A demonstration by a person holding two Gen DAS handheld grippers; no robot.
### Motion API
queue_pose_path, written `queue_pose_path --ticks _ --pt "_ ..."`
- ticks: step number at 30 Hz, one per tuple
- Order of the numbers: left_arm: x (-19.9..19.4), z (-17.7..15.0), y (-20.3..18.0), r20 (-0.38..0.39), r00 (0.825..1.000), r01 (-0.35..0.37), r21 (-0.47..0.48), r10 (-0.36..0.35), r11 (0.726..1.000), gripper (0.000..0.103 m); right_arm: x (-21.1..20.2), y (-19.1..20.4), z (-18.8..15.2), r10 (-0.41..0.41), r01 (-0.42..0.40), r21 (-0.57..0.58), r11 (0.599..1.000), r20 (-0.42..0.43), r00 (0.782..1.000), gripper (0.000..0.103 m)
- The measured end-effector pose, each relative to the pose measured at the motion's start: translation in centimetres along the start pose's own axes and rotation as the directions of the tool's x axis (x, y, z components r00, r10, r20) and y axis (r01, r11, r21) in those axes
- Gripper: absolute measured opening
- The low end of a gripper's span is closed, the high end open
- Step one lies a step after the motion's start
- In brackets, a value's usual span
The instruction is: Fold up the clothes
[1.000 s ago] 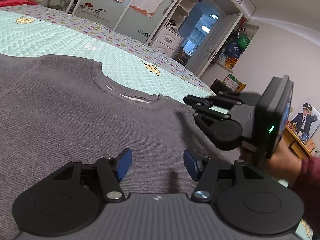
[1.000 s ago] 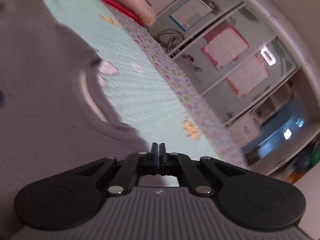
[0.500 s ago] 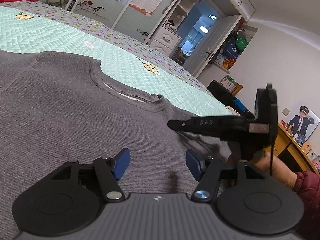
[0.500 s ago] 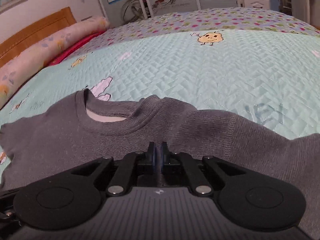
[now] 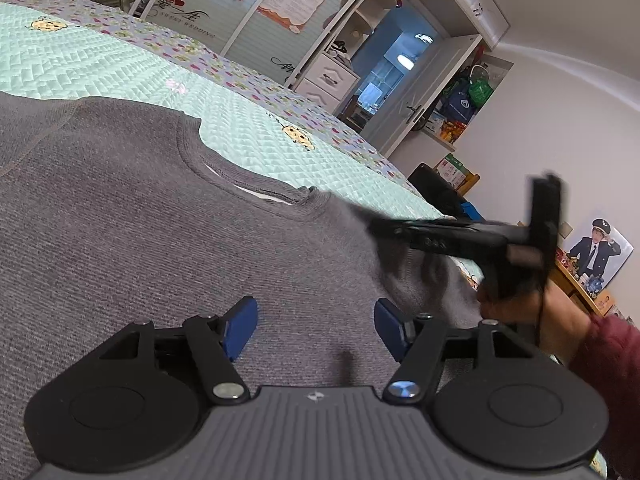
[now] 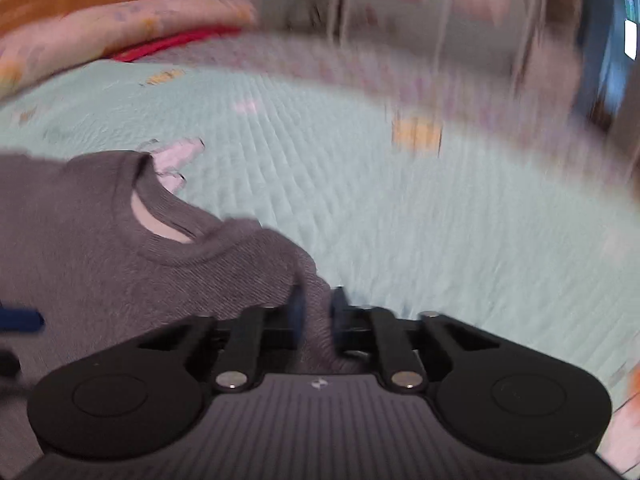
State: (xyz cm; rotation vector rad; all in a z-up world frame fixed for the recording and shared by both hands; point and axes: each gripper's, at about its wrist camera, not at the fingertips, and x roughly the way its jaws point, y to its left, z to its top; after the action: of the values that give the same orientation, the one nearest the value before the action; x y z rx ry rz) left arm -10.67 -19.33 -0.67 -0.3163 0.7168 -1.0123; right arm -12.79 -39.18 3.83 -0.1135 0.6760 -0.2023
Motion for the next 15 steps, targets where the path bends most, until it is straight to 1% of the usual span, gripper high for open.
queue_pose_path --ticks 1,2,3,5,6,9,10,15 --pt "0.0 0.0 0.0 0.000 1.000 0.000 0.000 0.000 1.000 0.068 -1.3 2.0 -0.5 -0.060 0.065 -0.103 0.993 0.056 0.997 0.011" --pt "0.0 0.0 0.0 0.000 1.000 0.000 0.001 0.000 1.000 0.068 -1.8 4.1 -1.2 -0.106 0.126 -0.237 0.963 0.099 0.989 0.011" --pt "0.0 0.0 0.0 -0.001 1.000 0.000 0.001 0.000 1.000 0.068 -2.2 6.3 -1.9 -0.144 0.189 -0.363 0.913 0.147 0.979 0.011" --pt "0.0 0.1 0.0 -0.001 1.000 0.000 0.002 0.000 1.000 0.068 -2.2 9.3 -4.2 -0.135 0.195 -0.506 0.840 0.154 0.979 0.011" --pt "0.1 0.1 0.0 -0.001 1.000 0.000 0.002 0.000 1.000 0.068 -2.1 10.3 -5.4 -0.144 0.211 -0.544 0.812 0.164 0.976 0.011" --pt "0.1 0.1 0.0 -0.001 1.000 0.001 0.002 -0.001 1.000 0.068 -2.3 11.3 -7.1 -0.185 0.292 -0.561 0.775 0.240 0.953 0.011" --pt "0.1 0.1 0.0 -0.001 1.000 0.002 0.002 -0.002 1.000 0.069 -2.3 11.2 -7.0 -0.180 0.287 -0.555 0.781 0.240 0.954 0.013" --pt "0.1 0.1 0.0 -0.001 1.000 0.004 0.002 -0.004 1.000 0.069 -2.6 10.5 -6.4 -0.156 0.261 -0.521 0.813 0.237 0.959 0.014"
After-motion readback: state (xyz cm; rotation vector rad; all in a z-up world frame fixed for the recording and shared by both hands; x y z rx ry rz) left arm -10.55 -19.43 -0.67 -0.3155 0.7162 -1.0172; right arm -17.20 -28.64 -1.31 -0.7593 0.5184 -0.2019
